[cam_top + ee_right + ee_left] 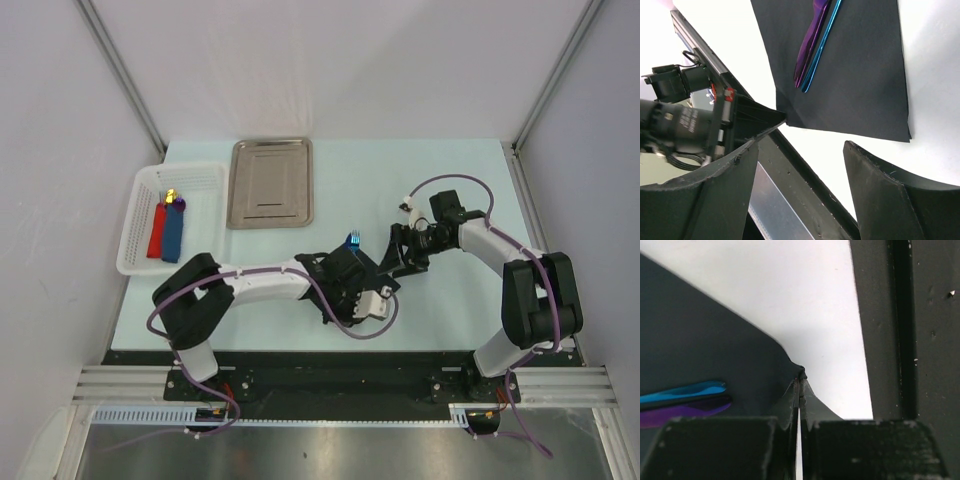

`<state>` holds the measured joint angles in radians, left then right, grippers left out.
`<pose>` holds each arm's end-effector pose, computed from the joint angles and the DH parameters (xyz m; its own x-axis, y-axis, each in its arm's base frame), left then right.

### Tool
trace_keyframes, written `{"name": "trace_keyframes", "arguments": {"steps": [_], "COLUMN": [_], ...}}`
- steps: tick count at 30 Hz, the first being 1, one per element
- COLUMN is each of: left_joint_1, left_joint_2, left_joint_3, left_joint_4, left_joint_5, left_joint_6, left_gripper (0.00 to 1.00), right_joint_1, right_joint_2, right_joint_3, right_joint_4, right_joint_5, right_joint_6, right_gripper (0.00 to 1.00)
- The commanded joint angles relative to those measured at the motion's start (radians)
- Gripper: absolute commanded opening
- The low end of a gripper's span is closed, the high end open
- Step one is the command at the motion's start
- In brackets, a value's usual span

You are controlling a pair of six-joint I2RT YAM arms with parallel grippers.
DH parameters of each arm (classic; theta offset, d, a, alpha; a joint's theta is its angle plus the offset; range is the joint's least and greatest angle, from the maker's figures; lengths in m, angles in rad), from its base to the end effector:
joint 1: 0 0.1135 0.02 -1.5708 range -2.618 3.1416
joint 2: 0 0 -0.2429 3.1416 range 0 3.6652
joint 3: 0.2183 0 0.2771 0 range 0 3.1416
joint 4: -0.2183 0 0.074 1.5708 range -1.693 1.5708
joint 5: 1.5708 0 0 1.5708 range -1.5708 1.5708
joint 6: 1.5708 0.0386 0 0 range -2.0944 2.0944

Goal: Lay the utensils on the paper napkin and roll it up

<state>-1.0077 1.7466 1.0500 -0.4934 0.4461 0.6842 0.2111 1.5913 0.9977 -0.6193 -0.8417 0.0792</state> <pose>0.1722 -0.3039 0.1241 0.1522 0.8270 -0.5412 0.9707 -0.2281 -0.0755 0.3046 0.0947 0.1614 -0.9442 -0.1484 -0.2939 -0.3213 0.6103 0.7240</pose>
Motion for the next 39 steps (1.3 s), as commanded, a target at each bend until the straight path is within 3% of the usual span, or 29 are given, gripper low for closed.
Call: {"name": "trace_keyframes", "arguments": {"steps": [1, 14, 19, 26, 39], "left_joint_1": [0.055, 0.201, 0.231, 0.25, 0.254], "left_joint_2": [-0.03, 0.093, 0.116, 0.134, 0.142], "left_joint_3": [0.085, 0.208, 0.211, 0.203, 0.171], "left_joint_4": [-0.051, -0.048, -0.022, 0.027, 0.087], "left_joint_5": [0.109, 0.183, 0.192, 0.181, 0.158], "left_joint_6": [-0.002, -0.049, -0.061, -0.094, -0.123], "left_gripper": [0.0, 0.0, 0.0, 0.0, 0.0], "right_joint_1": [0.005, 0.042, 0.059, 0.068, 0.145], "right_joint_2": [0.007, -0.01, 0.005, 0.027, 0.137], "right_joint_3": [0.042, -0.036, -0.089, -0.145, -0.166], "right_joint_4": [0.01, 0.102, 0.179, 0.265, 0.343], "right_joint_5": [-0.002, -0.074, -0.085, -0.148, -0.155], "right_joint_6": [0.007, 0.068, 0.119, 0.182, 0.243], "right_gripper": [0.74, 0.68, 0.61, 0.35, 0.23]}}
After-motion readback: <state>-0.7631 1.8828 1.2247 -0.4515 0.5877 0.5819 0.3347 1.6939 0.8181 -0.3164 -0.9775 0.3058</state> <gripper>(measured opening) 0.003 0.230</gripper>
